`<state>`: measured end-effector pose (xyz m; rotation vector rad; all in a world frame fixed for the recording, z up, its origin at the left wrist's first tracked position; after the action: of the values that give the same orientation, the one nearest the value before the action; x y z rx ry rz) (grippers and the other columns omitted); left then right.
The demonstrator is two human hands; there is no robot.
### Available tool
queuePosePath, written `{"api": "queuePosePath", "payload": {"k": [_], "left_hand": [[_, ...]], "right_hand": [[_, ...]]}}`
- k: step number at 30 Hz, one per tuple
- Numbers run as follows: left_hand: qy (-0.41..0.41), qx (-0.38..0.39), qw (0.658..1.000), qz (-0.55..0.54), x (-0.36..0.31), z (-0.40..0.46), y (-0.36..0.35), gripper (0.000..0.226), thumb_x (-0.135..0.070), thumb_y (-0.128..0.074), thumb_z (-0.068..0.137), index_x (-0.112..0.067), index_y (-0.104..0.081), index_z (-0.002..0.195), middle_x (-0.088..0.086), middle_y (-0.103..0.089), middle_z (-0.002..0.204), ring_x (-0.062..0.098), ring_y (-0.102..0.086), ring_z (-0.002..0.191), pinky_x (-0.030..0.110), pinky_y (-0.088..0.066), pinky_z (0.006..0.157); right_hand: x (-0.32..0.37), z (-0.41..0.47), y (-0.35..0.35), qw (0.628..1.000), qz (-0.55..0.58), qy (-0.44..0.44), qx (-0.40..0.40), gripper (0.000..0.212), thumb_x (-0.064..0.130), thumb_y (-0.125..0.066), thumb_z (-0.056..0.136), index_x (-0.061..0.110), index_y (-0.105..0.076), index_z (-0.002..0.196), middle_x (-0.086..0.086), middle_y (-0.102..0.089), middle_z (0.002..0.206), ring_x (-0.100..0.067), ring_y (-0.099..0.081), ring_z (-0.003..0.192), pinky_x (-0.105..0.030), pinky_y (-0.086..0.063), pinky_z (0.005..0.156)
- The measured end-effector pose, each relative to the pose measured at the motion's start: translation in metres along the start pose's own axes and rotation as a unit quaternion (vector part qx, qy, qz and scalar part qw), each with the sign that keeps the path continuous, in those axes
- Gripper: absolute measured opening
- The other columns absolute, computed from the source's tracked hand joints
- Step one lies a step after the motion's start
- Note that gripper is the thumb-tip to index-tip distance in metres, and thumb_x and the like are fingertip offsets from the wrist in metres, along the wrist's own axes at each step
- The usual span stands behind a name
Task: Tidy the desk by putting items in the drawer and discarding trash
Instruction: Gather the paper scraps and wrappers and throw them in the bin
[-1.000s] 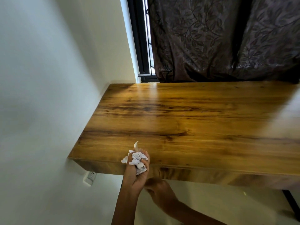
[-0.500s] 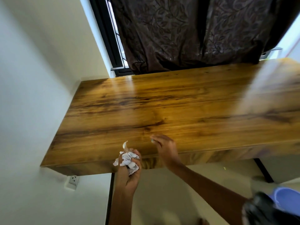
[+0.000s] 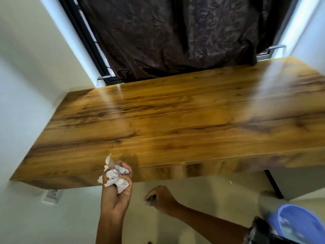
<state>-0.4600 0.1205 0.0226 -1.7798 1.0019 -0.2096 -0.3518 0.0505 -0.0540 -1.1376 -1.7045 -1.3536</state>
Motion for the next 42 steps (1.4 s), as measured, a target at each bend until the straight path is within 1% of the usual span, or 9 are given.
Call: {"api": "queuePosePath", "payload": {"k": [4, 7, 17, 22, 24, 29, 33, 38, 42], "left_hand": [[0.079, 0.070, 0.992, -0.066, 0.106, 0.029, -0.052, 0.019, -0.015, -0.065, 0.080, -0.009, -0.069, 0.098, 0.006, -0.067, 0.096, 0.015, -0.065, 0.085, 0.020, -0.054, 0.056], [0.114, 0.082, 0.990, -0.021, 0.190, 0.044, -0.083, 0.066, 0.001, -0.093, 0.036, -0.015, -0.068, 0.094, 0.003, -0.068, 0.093, 0.018, -0.068, 0.073, 0.017, -0.050, 0.042], [0.354, 0.086, 0.897, 0.251, 0.436, 0.099, -0.147, 0.066, -0.026, -0.098, 0.030, -0.011, -0.064, 0.085, 0.009, -0.054, 0.081, 0.004, -0.044, 0.053, 0.010, -0.030, 0.040], [0.457, 0.000, 0.844, 0.279, 0.552, 0.112, -0.143, 0.011, -0.019, -0.055, 0.091, -0.009, -0.060, 0.089, 0.006, -0.067, 0.071, 0.012, -0.066, 0.054, 0.016, -0.050, 0.044], [0.492, -0.008, 0.812, 0.314, 0.596, 0.114, -0.127, 0.013, -0.022, -0.060, 0.085, -0.017, -0.054, 0.075, -0.002, -0.057, 0.073, 0.005, -0.058, 0.049, 0.015, -0.046, 0.043], [0.446, -0.101, 0.769, 0.447, 0.674, 0.111, -0.083, 0.020, -0.031, -0.067, 0.085, -0.012, -0.061, 0.090, 0.003, -0.072, 0.072, 0.012, -0.068, 0.059, 0.022, -0.055, 0.056], [0.355, -0.137, 0.747, 0.544, 0.729, 0.122, -0.038, 0.089, -0.055, -0.082, 0.053, -0.019, -0.049, 0.127, 0.005, -0.071, 0.108, 0.022, -0.071, 0.086, 0.041, -0.060, 0.071], [0.373, -0.179, 0.733, 0.540, 0.774, 0.136, 0.000, 0.063, -0.049, -0.068, 0.079, -0.021, -0.046, 0.131, 0.005, -0.069, 0.105, 0.016, -0.068, 0.073, 0.025, -0.052, 0.045], [0.393, -0.174, 0.723, 0.541, 0.812, 0.155, 0.037, 0.055, -0.059, -0.062, 0.079, -0.025, -0.052, 0.120, -0.002, -0.070, 0.097, 0.015, -0.069, 0.074, 0.032, -0.058, 0.064]], "right_hand": [[-0.071, -0.052, 0.092, 0.970, 0.162, -0.129, -0.129, 0.017, -0.001, -0.065, 0.076, 0.012, -0.075, 0.079, 0.005, -0.070, 0.066, 0.005, -0.058, 0.052, -0.015, -0.049, 0.060], [-0.117, -0.086, 0.157, 0.927, 0.246, -0.180, -0.217, 0.017, -0.009, -0.063, 0.079, -0.001, -0.071, 0.091, 0.014, -0.064, 0.048, 0.004, -0.056, 0.045, -0.014, -0.048, 0.052], [-0.204, -0.219, 0.325, 0.741, 0.431, -0.211, -0.470, 0.023, -0.011, -0.056, 0.082, -0.003, -0.067, 0.100, -0.011, -0.069, 0.084, -0.012, -0.063, 0.064, -0.022, -0.054, 0.063], [-0.262, -0.300, 0.372, 0.572, 0.500, -0.246, -0.602, 0.021, -0.007, -0.053, 0.088, 0.003, -0.061, 0.104, -0.004, -0.070, 0.066, -0.009, -0.063, 0.050, -0.018, -0.053, 0.049], [-0.286, -0.328, 0.380, 0.520, 0.489, -0.275, -0.644, 0.023, -0.006, -0.053, 0.089, 0.003, -0.059, 0.109, -0.003, -0.069, 0.064, -0.009, -0.062, 0.051, -0.016, -0.053, 0.050], [-0.337, -0.367, 0.372, 0.510, 0.490, -0.345, -0.618, 0.029, -0.004, -0.045, 0.092, 0.001, -0.056, 0.119, -0.021, -0.062, 0.102, -0.026, -0.060, 0.077, -0.033, -0.050, 0.072], [-0.379, -0.373, 0.363, 0.495, 0.535, -0.383, -0.568, 0.022, 0.001, -0.039, 0.096, 0.006, -0.059, 0.088, -0.012, -0.061, 0.079, -0.018, -0.063, 0.058, -0.027, -0.052, 0.058], [-0.465, -0.385, 0.354, 0.513, 0.555, -0.432, -0.492, 0.033, 0.027, -0.043, 0.097, 0.007, -0.060, 0.077, -0.001, -0.060, 0.044, -0.007, -0.050, 0.032, -0.018, -0.035, 0.037], [-0.538, -0.388, 0.353, 0.539, 0.559, -0.460, -0.430, 0.030, 0.037, -0.047, 0.094, 0.015, -0.061, 0.080, -0.002, -0.063, 0.065, -0.014, -0.058, 0.056, -0.025, -0.044, 0.054]]}}
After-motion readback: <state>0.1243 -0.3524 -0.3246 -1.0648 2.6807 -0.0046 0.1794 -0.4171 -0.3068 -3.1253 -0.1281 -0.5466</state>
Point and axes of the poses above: each hand's wrist, its own z-axis towards the middle knuckle, its own y-axis out of the back of the hand, x = y × z, the point moved 5 cm from there along z, towards the middle knuckle
